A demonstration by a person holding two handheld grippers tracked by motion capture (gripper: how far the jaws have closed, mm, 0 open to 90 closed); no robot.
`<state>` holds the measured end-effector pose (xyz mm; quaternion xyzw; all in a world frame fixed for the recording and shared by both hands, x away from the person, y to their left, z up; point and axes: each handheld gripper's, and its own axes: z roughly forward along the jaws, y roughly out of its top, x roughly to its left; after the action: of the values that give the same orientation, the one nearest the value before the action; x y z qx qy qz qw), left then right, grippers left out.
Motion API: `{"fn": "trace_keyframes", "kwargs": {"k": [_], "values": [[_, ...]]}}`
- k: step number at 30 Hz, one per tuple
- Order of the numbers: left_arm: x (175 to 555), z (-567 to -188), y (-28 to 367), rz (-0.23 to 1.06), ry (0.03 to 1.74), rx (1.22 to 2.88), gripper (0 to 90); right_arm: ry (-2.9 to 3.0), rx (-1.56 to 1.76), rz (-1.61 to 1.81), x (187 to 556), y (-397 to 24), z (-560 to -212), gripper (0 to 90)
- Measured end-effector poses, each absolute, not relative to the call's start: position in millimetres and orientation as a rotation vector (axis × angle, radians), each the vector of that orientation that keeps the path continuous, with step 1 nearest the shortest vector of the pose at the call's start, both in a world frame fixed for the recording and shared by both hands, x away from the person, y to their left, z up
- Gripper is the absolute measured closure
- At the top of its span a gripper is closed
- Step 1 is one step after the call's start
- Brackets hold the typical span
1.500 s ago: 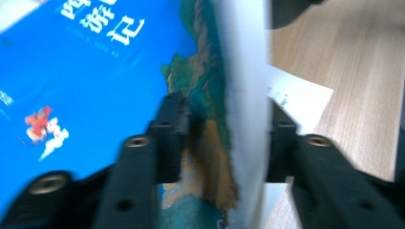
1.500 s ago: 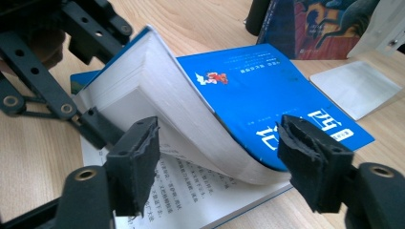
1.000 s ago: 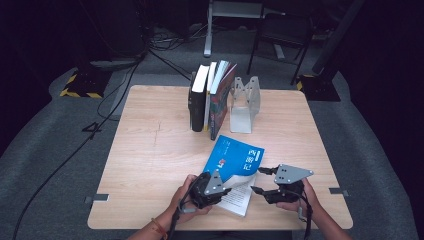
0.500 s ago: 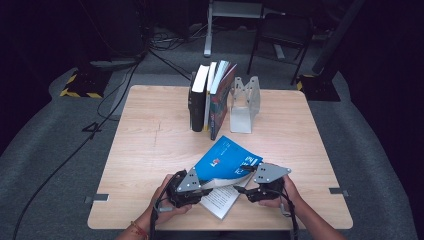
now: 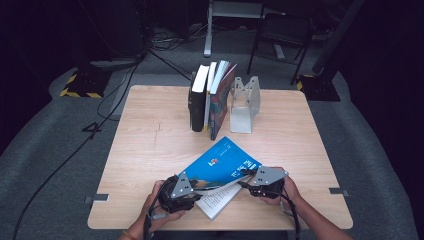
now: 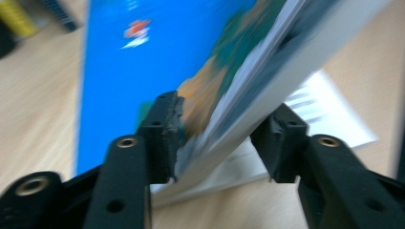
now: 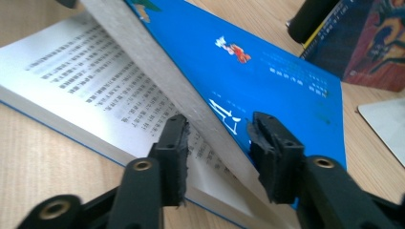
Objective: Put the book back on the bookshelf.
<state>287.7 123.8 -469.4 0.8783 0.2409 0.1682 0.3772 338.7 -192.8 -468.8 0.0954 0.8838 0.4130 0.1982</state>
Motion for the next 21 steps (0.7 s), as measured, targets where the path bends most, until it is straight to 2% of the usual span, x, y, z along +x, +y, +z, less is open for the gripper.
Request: {"fn": "trace_keyframes", "kwargs": {"k": [5,9,17,21], "values": [[293.0,-471.1,128.1,0.439,0.636,2.241,54.3,2.467,0.257,1.152,330.5,-192.7,-466.5,64.3],[305.0,-472.3,115.4,0.494,0.576,2.286,57.2,2.458,0.253,1.138,321.0,-194.0,-463.6,67.8],[346.0,-468.7,96.2,0.437,0.485,2.302,56.8,2.407,0.267,1.062,309.2,-203.4,-458.1,73.0],[352.3,-467.4,90.0,0.441,0.476,2.318,54.9,2.395,0.305,1.048,311.4,-207.4,-457.2,73.2]]}}
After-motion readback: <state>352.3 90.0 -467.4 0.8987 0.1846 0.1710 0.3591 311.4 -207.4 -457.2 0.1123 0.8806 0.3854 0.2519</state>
